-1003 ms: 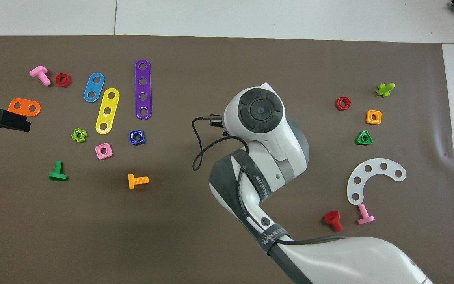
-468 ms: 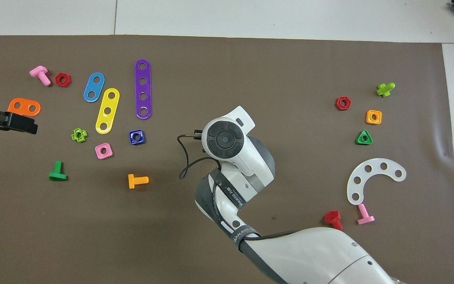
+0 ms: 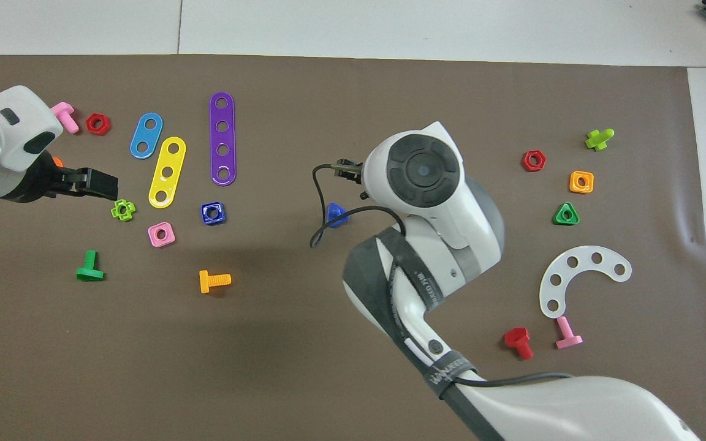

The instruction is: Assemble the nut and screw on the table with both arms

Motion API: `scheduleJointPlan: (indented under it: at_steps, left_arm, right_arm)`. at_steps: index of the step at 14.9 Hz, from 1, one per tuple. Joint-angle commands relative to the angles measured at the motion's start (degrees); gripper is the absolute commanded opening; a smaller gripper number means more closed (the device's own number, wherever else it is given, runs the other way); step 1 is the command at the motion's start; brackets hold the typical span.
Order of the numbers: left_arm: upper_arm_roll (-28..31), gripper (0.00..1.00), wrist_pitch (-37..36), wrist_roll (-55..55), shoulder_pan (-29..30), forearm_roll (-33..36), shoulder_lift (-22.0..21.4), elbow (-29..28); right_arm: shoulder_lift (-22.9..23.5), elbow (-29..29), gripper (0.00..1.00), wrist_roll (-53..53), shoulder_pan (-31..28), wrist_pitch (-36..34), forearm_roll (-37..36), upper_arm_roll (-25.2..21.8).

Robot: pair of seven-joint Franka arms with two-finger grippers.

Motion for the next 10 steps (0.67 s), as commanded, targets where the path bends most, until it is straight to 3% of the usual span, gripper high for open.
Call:
scheduleJointPlan:
  at_steps: [1,3,10]
  left_arm:
    - [0.7,1.00,7.3,-5.8,-3.4,0.0,3.1,-2.3]
    - [0.7,1.00,12.7,-8.1,-4.4,0.0,4.0,-4.6]
    - [0.8,0.94,19.8,-16.7,-8.8,0.0,10.8,-5.4]
  right_arm:
    - [-5.6,-2.0,1.00,-2.8,-5.1,-3.9,-0.6,0.7]
    - [-8.9,-2.2,1.00,-8.1,-9.4,-7.6,0.0,0.8]
    - [-17.7,-1.7,1.00,-25.9,-22.2,-21.1,4.2,0.8]
